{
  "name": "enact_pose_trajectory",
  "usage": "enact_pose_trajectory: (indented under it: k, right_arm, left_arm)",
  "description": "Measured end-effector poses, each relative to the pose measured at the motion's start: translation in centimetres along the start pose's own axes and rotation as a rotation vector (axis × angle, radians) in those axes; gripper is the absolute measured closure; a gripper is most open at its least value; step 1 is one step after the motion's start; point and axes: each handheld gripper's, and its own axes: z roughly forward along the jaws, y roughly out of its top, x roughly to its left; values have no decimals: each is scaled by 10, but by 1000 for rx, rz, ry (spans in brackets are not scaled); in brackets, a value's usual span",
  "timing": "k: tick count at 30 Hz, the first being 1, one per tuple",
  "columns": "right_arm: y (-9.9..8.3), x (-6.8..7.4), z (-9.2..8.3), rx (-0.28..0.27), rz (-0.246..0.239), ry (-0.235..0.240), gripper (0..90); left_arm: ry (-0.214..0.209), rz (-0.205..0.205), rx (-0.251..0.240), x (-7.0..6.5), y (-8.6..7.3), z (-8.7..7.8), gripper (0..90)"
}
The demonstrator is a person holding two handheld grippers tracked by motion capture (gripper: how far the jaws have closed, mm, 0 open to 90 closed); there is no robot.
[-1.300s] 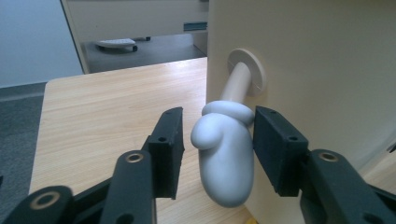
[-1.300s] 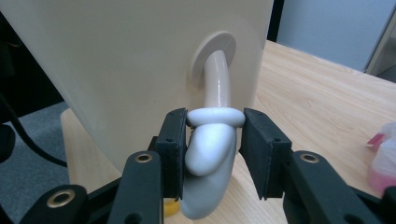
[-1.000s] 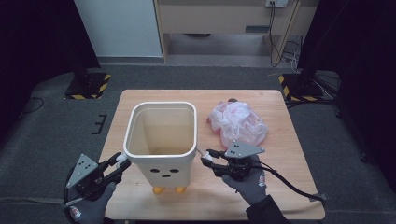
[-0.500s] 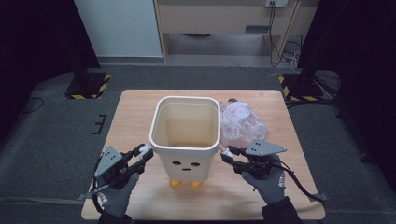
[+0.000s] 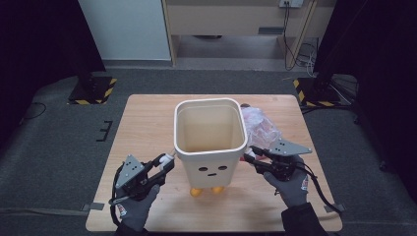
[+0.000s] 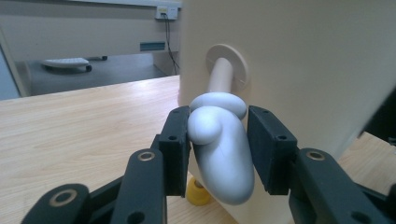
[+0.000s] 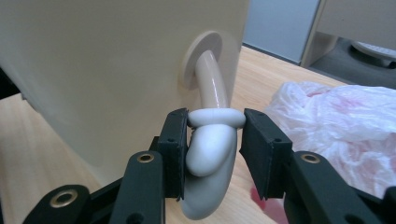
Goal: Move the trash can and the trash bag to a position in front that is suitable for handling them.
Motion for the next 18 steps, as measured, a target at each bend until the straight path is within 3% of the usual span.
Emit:
enact_pose_trajectory:
  k: [4,8,12,13,15,18]
  right_arm:
    - [-1,-6,1,-8,14,-8,616]
    - [-2,-8,2,-20,15,-7,615]
    - [-2,-7,1,-32,12,-10,593]
    - [-2,-6,-1,-62,21,-10,567]
    - [1,-9,-10,-131,52,-8,470]
    - [3,-15,-24,-183,75,-38,457]
  left_arm:
    - [-6,7,5,-3,-1,1,597]
    - [-31,0,41,-4,-6,6,613]
    - [-45,20,46,-3,-2,3,559]
    - [-42,29,22,-3,1,-2,528]
    - [-48,37,25,-3,6,-11,485]
    - [-12,84,36,-2,5,-23,433]
